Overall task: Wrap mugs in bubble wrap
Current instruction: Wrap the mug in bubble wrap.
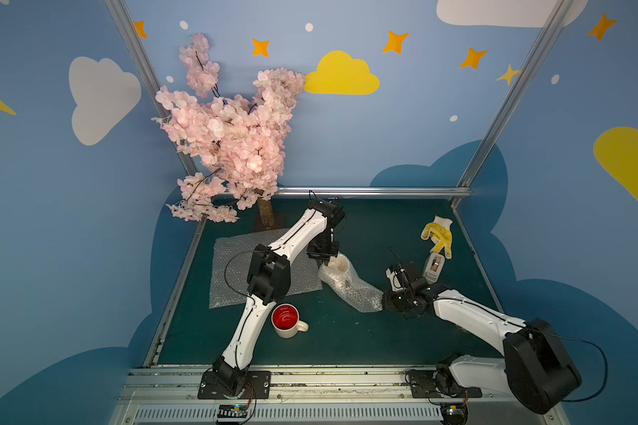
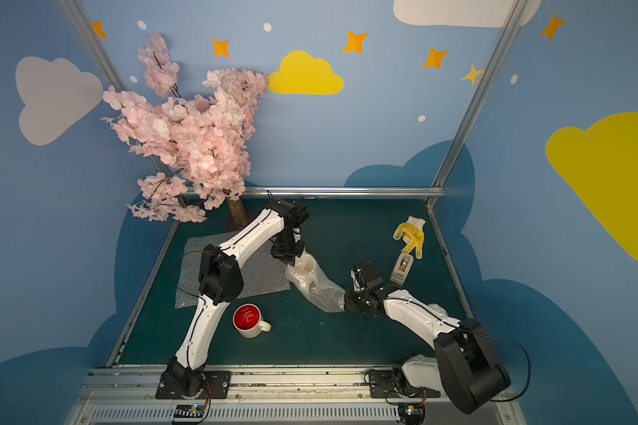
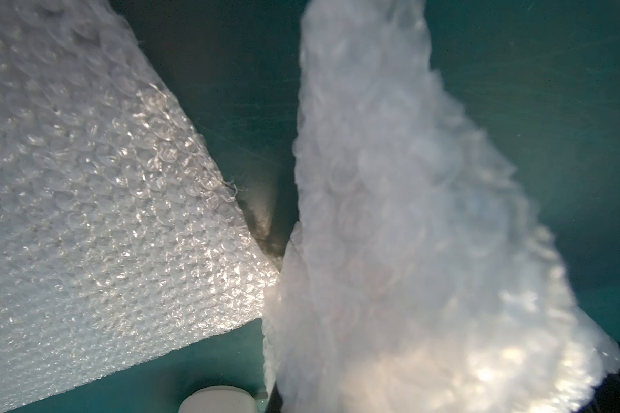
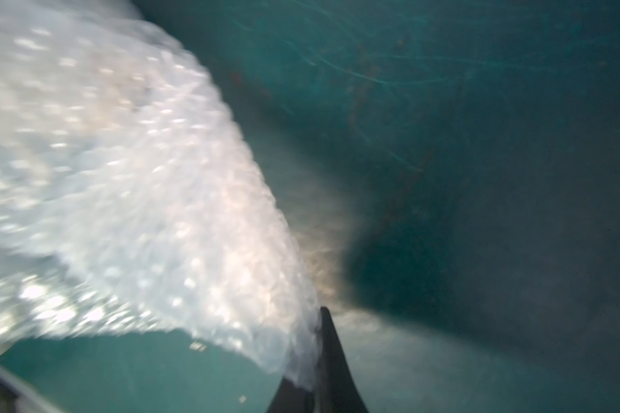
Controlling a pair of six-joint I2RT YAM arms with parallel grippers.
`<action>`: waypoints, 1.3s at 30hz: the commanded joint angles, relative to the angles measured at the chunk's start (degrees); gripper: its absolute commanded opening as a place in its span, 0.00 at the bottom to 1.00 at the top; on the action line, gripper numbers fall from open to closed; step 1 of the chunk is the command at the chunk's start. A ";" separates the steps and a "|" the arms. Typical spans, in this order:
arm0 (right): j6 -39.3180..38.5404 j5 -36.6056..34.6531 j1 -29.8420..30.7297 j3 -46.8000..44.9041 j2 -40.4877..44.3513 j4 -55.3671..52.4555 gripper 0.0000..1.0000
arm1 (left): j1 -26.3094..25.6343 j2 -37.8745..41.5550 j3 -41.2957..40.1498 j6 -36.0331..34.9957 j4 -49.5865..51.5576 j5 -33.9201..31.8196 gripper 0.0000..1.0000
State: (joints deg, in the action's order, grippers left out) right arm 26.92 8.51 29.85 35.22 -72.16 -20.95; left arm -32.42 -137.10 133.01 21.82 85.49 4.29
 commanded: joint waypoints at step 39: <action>6.43 16.91 0.57 24.01 -22.95 16.16 0.00 | -7.69 0.34 -1.09 -7.85 -7.07 4.93 0.03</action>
State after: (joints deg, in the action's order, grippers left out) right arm 33.58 30.50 30.44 56.69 -92.36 -9.72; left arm -38.63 -137.34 132.73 17.52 82.65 4.86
